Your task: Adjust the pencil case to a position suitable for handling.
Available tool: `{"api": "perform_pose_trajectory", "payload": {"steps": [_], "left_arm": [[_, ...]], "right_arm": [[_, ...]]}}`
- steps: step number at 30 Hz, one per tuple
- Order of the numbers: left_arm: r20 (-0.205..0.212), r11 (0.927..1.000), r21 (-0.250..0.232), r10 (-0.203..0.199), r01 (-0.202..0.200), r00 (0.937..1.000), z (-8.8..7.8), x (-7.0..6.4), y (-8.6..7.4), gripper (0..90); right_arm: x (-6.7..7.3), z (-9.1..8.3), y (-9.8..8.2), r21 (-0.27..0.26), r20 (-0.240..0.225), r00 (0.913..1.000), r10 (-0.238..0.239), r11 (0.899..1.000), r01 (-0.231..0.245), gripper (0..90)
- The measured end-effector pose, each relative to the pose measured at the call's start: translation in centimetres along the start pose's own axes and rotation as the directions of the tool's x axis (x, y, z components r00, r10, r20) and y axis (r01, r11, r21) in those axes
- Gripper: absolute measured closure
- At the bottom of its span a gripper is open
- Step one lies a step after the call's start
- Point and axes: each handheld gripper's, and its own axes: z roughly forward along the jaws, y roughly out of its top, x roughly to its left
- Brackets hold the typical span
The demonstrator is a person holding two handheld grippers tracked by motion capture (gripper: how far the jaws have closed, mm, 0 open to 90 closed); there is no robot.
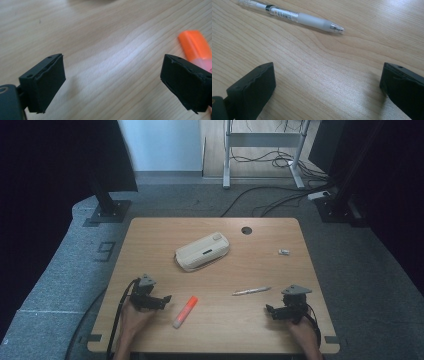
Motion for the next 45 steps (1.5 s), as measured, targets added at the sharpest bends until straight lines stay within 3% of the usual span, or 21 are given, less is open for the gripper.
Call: {"api": "perform_pose_trajectory", "payload": {"steps": [5,12,20,34,41,45], "left_arm": [[-0.004,0.9997,0.007,0.023,-0.023,0.9997,0.1,-0.2,1.4,6.9],[0.032,0.9995,-0.013,0.029,-0.029,0.9991,0.1,0.0,3.9,10.0],[0.067,0.9995,0.013,0.029,-0.03,0.9973,1.4,0.5,6.7,13.2],[0.072,0.9966,0.035,0.071,-0.074,0.9948,3.3,0.5,11.1,13.3],[0.089,0.9956,0.033,0.084,-0.088,0.9925,4.2,0.3,12.5,14.1],[0.094,0.9929,0.056,0.099,-0.105,0.9906,5.0,0.2,13.2,14.4]], "right_arm": [[0.0,0.0,0.0,0.0,0.001,1.0,0.001,1.0,-0.001,0.0],[0.0,0.0,0.0,-0.001,0.002,1.0,0.002,1.0,-0.002,0.0],[0.0,0.0,0.0,-0.001,0.002,1.0,0.002,1.0,-0.002,0.0],[0.0,0.0,0.0,-0.001,0.002,1.0,0.002,1.0,-0.002,0.0],[0.0,0.0,0.0,-0.001,0.002,1.0,0.001,1.0,-0.001,0.0],[0.0,0.0,0.0,-0.001,0.002,1.0,0.001,1.0,-0.001,0.0]]}}
